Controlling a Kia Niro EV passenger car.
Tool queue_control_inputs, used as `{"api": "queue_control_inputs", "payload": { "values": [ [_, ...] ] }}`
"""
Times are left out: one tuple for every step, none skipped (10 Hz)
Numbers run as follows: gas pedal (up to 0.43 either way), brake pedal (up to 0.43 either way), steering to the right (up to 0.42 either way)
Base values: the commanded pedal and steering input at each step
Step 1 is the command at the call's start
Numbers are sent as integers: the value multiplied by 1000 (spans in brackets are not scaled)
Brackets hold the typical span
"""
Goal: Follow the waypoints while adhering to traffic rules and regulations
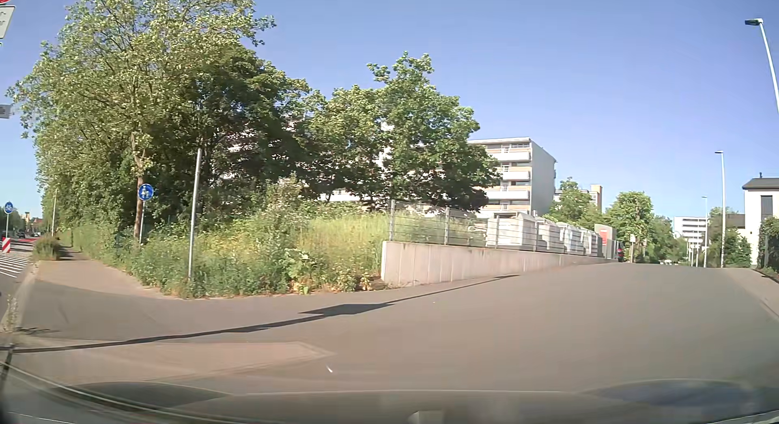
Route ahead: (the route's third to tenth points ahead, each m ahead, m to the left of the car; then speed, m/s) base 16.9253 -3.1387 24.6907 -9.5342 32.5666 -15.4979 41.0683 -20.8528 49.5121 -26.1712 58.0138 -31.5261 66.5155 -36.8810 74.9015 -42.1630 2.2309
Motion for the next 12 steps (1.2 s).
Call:
{"api": "queue_control_inputs", "payload": {
  "values": [
    [110,0,630],
    [110,0,622],
    [110,0,615],
    [110,0,603],
    [150,0,589],
    [177,0,575],
    [177,0,561],
    [177,0,543],
    [177,0,535],
    [177,0,527],
    [177,0,510],
    [197,0,491]
  ]
}}
